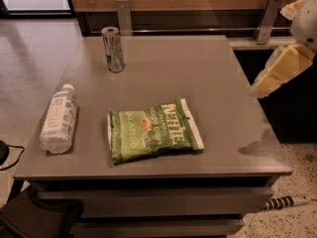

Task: Pick redbull can

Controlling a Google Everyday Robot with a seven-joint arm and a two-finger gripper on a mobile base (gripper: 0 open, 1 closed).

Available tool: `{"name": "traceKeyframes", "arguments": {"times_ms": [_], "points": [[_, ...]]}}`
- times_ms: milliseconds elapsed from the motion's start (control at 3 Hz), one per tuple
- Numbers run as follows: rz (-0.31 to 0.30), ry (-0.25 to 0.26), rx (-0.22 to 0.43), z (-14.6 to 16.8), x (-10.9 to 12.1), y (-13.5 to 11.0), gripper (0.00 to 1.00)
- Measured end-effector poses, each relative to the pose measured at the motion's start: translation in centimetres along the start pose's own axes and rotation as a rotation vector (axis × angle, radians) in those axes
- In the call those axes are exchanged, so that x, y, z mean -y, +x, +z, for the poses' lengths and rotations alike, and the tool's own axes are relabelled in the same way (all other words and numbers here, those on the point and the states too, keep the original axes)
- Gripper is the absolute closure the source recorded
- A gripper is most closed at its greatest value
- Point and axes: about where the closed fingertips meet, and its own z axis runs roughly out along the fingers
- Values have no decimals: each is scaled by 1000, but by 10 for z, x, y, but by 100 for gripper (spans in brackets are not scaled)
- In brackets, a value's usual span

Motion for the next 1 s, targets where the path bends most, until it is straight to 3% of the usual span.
{"name": "traceKeyframes", "arguments": {"times_ms": [333, 667, 1000], "points": [[179, 47, 220, 30, 19, -33, 0], [310, 58, 475, 61, 41, -86, 0], [349, 79, 694, 78, 56, -148, 0]]}}
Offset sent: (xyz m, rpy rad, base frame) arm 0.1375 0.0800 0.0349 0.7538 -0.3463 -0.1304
